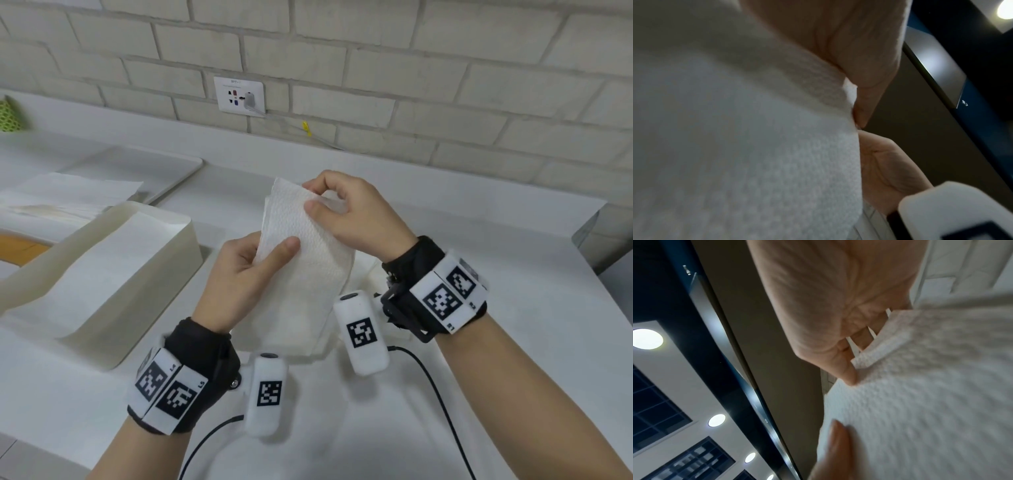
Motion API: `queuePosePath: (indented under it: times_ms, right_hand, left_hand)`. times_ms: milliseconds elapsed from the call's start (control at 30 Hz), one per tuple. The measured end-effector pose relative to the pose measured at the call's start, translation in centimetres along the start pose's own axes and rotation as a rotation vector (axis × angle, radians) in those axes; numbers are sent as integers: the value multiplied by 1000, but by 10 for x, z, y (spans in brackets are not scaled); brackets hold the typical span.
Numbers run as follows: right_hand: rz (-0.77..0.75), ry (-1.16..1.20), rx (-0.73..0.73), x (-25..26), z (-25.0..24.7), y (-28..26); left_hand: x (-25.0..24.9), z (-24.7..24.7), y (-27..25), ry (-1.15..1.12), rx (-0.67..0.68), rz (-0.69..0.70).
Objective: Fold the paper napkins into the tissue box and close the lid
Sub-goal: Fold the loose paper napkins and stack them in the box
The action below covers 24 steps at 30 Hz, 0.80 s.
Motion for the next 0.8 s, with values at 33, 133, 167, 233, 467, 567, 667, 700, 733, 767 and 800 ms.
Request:
queuePosePath:
  times_ms: [33,133,167,233,467,567,667,700,733,767,800]
  right_hand:
    - [19,13,46,-3,4,1]
    - [51,90,146,-8,11,3]
    - [64,114,164,-10,11,3]
    - [88,123,206,-15,13,3]
    - [165,200,371,-26,25,-2]
    - [115,249,228,-21,13,4]
    - [14,254,101,-10,4,7]
    - [-14,244,65,-7,3,7]
    - [-35,243,25,-4,1,6]
    - [-37,264,-22,-4,0,5]
    - [-7,301,-74,-9,-1,4]
  left_hand:
    - [3,-1,0,18,0,-6]
    - [2,-2,0,96,19,43]
    - [2,-3,0,115,16,59]
    - [1,-6,0,131,7,83]
    - [-1,-7,0,92,39,99]
    - [7,-8,2,70,36,46]
    - [31,-8,2,-70,16,-116]
    - [39,-8,0,-105,7,-175]
    - [45,-9,-1,-111,-1,-213]
    - [48,-11,-1,-97,-13,-231]
    - [50,-13,-1,-68,-27,-235]
Point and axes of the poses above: each hand's wrist, its own y-axis towards the middle knuckle, its own z-axis out of the palm, x = y × z, the point moved 10 cm from there along y, towards the middle knuckle, and after that the axes turned 8 degrees about z, right-handed, at the moved point
